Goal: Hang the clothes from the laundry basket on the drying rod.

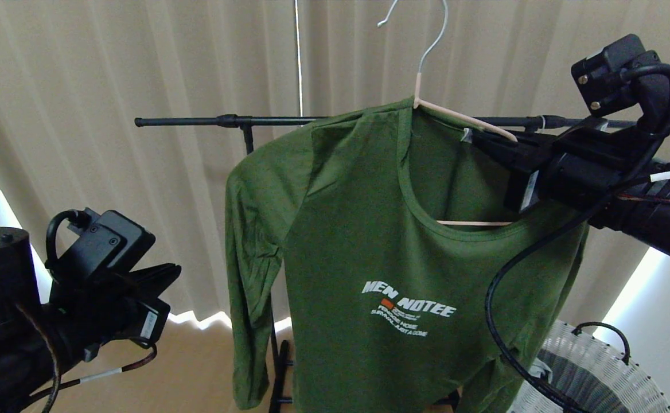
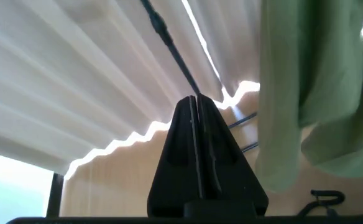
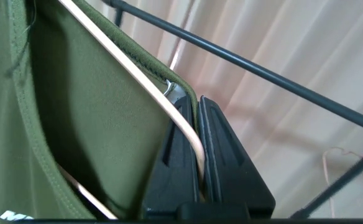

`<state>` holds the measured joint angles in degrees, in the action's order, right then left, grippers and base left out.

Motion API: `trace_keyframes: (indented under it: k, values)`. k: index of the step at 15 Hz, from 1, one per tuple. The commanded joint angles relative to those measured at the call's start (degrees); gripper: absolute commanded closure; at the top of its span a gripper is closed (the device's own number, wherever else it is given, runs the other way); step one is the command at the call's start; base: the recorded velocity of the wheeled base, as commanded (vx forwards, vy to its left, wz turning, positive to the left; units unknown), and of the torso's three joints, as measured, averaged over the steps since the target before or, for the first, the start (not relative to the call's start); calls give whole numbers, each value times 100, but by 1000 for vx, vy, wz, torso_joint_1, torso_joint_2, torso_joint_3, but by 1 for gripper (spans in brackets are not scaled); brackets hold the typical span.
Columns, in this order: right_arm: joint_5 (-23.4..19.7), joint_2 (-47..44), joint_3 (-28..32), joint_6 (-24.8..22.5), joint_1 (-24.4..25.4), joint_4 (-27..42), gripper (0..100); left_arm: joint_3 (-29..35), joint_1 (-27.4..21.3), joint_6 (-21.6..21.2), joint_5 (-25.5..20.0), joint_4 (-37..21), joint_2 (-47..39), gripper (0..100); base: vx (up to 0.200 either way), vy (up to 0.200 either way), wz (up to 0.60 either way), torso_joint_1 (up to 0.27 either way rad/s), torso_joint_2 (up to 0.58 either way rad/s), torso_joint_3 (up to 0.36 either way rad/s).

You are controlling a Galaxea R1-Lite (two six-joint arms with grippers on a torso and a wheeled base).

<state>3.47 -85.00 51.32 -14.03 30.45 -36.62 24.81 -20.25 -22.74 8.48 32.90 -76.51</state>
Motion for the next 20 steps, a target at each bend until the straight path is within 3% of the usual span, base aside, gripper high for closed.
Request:
trace_keyframes:
  k: [1, 3, 4, 8, 11, 14, 15, 18, 20]
  values:
    - [-5, -25, 18, -3, -13, -3, 100, 59, -85, 15, -172, 14, 39, 100, 0, 0, 0, 0, 0, 0]
    - [-13, -25, 53, -3, -13, -3, 100, 86, -93, -3, -471, 6, 101, 100, 0, 0, 0, 0, 0, 0]
    - [-13, -25, 53, -3, -13, -3, 100, 103, -111, -3, -488, 6, 101, 0, 0, 0, 0, 0, 0, 0]
    - [-207, 1, 45, 6, -4, -12, 100, 455, -462, 199, -602, 67, -75, 0, 0, 0, 0, 0, 0, 0]
    - [-374, 54, 45, 50, 31, -12, 100, 745, -445, 234, -1367, 120, -242, 0, 0, 0, 0, 0, 0, 0]
    - [-391, 116, 27, 58, 40, -12, 100, 877, -287, 243, -1367, 129, -505, 0, 0, 0, 0, 0, 0, 0]
    - [-435, 177, 18, 58, 40, -3, 100, 938, -260, 261, -1367, 129, -567, 100, 0, 0, 0, 0, 0, 0]
    - [-514, 248, 1, 50, 40, -3, 100, 973, -225, 261, -1367, 129, -637, 100, 0, 0, 0, 0, 0, 0]
    - [-435, 212, 27, 23, -13, 41, 100, 806, 74, 173, -1341, 129, -593, 100, 0, 0, 0, 0, 0, 0]
